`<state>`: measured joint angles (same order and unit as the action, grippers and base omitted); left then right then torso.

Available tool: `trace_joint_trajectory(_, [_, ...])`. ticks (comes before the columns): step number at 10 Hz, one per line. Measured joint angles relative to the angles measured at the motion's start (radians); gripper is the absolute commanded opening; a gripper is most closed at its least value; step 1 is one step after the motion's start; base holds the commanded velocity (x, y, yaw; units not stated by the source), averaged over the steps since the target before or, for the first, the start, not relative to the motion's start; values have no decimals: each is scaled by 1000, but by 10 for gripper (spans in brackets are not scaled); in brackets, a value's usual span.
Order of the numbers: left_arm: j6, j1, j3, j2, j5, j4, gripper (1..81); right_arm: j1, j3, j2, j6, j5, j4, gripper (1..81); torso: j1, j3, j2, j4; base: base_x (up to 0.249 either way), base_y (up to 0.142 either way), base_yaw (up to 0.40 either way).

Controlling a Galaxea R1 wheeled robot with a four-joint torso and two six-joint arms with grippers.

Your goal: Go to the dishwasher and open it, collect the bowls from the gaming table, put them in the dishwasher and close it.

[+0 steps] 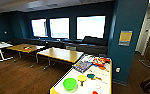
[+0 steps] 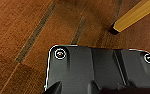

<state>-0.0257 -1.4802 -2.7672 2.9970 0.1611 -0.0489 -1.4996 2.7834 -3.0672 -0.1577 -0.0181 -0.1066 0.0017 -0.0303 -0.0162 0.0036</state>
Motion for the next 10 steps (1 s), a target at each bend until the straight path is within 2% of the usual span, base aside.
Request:
trace_joint_trajectory(3, [0, 0, 0, 0, 1, 0, 811, 0, 0, 0, 0, 0, 0, 811, 0, 0, 0, 0, 121, 141, 0])
trace_joint_trajectory(10, [0, 3, 1, 3, 0, 0, 811, 1, 0, -2, 0, -1, 0, 811, 0, 0, 0, 0, 73, 207, 0])
